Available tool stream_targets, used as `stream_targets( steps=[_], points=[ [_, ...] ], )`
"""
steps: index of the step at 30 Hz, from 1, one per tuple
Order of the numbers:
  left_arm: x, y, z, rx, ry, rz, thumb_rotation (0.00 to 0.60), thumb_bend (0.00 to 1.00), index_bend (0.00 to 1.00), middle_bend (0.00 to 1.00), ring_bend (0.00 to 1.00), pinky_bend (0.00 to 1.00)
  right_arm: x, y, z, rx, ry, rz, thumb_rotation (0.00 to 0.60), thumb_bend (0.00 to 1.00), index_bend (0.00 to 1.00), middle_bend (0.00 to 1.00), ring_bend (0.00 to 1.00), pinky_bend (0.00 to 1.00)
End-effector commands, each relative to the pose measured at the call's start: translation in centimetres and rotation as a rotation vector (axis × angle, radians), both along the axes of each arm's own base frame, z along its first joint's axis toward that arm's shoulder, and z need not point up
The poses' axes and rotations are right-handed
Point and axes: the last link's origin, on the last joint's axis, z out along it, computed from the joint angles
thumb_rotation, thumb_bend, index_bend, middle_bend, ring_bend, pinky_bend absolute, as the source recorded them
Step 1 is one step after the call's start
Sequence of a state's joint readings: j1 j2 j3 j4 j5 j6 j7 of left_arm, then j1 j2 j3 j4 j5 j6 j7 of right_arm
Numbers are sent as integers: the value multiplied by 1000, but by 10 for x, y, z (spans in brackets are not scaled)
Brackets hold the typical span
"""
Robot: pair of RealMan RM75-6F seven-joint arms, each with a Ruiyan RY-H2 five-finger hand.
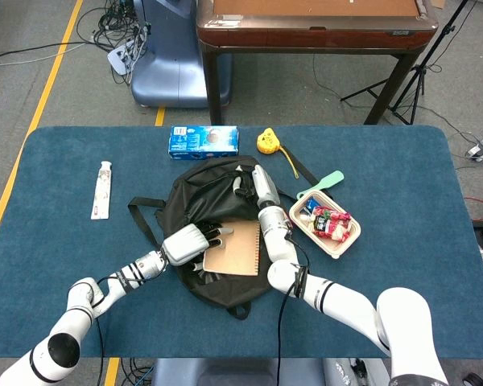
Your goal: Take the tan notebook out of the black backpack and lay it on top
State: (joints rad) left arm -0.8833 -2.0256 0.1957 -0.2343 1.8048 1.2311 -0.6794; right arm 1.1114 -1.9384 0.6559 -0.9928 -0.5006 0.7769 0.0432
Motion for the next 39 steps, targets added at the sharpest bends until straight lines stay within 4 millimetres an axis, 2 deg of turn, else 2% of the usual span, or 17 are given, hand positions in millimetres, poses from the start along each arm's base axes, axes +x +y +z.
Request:
stream_targets(
  steps=[1,8,14,16,21,27,35,39],
  points=[
    [1,-1,0,-6,-22,10,600,326,382,186,159,195,0,0,0,1,1,1,600,713,682,505,300,270],
    [11,-7,-2,-39,-105,12,600,368,543,404,248,196,2,-3,3,-13,3,-3,600,713,682,505,300,270],
    [21,-11,4,-78,-245,37,600,369,623,587,364,231,2,-3,2,-8,-1,-3,600,713,682,505,300,270],
    [22,-14,10,-89,-301,40,600,369,640,616,384,235,0,-3,2,-6,-3,-3,600,713,682,505,300,270],
    [20,-19,30,-115,-444,69,600,369,656,641,422,252,-7,-2,4,4,-23,-8,600,713,682,505,300,270],
    [17,-27,65,-116,-604,114,600,370,666,660,481,284,-14,6,4,30,-40,15,600,712,682,500,300,270],
    [11,-41,110,-105,-742,204,600,370,692,708,604,359,-23,22,11,58,-40,76,600,706,682,483,309,270],
    [6,-47,131,-93,-790,237,600,369,695,720,636,393,-28,31,18,69,-34,115,600,701,682,477,310,270]
  ],
)
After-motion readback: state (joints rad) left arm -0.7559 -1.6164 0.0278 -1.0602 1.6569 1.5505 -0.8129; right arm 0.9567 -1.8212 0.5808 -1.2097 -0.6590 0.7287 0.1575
